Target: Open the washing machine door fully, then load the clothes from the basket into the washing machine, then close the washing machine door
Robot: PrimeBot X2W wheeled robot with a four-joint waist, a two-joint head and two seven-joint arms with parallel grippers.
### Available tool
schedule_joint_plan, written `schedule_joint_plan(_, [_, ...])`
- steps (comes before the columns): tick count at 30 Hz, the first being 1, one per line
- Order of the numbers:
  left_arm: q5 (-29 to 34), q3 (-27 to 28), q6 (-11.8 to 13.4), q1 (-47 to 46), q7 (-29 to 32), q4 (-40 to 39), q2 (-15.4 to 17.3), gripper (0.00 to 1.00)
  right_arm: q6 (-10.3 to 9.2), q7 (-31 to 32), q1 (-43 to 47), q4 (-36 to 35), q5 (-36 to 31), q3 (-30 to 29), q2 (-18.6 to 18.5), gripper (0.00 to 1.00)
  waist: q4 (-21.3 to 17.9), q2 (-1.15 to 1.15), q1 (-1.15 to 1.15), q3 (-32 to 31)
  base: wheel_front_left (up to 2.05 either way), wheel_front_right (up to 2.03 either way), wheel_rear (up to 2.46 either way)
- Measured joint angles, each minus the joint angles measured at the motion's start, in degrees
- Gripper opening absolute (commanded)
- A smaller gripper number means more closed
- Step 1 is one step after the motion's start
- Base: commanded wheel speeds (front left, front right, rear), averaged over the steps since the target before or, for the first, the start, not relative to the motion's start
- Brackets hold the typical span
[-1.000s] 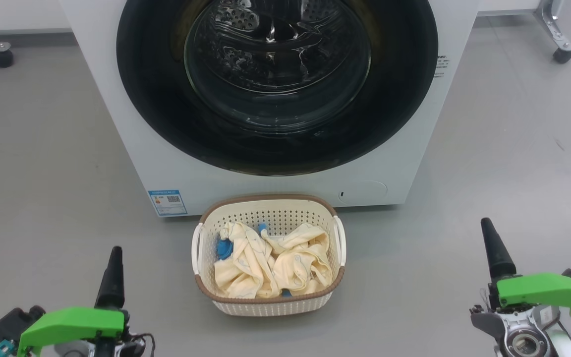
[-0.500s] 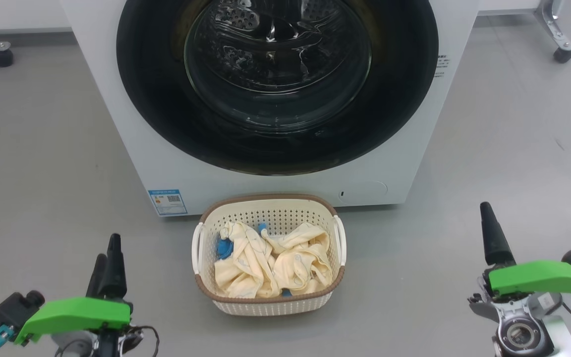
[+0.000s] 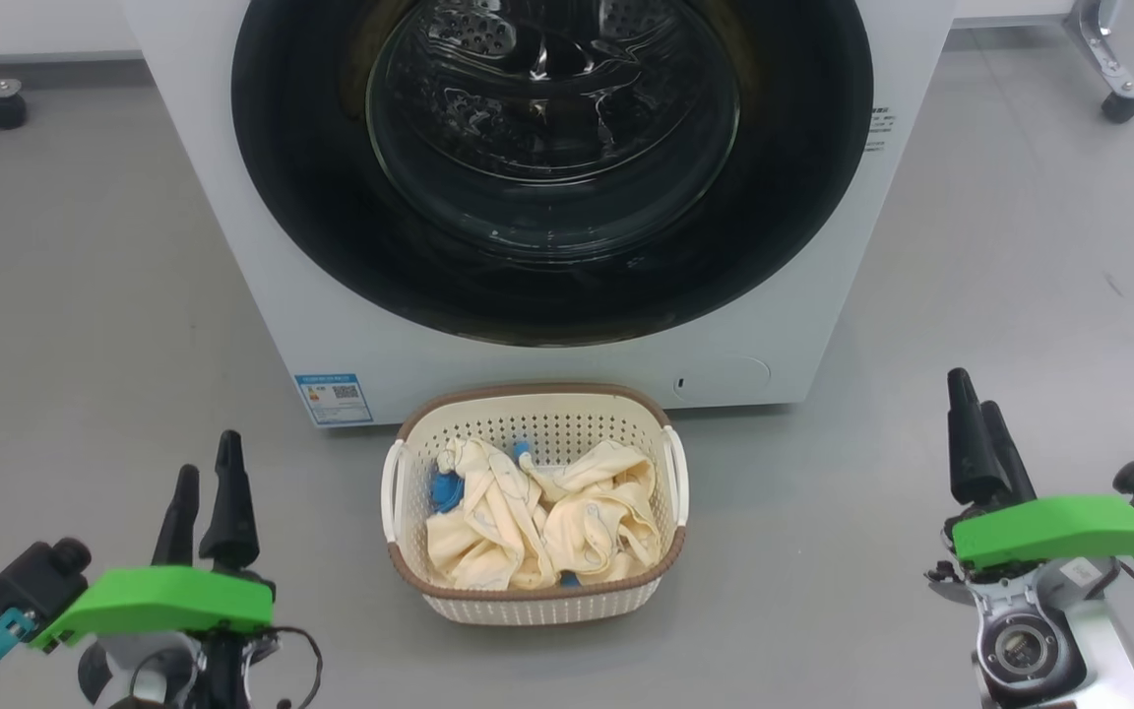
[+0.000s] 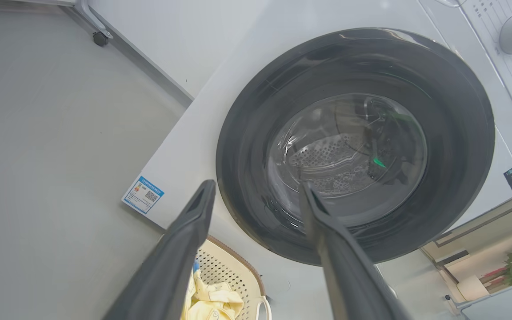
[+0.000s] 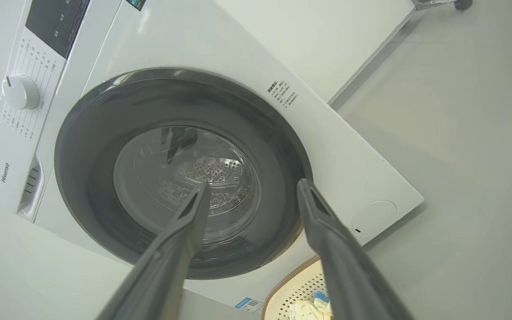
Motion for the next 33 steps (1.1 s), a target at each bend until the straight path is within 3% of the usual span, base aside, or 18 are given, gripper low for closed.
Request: schedule_joint_plan(33, [26.9,-0.5,0.0,-4.9,-5.3,3.0,0.4,1.0,0.01,-5.6,-2.9,1.4,-25.5,1.7,-0.6,1.0,0.0,0.0,0.0,0.4,0.0,0.0,0.0])
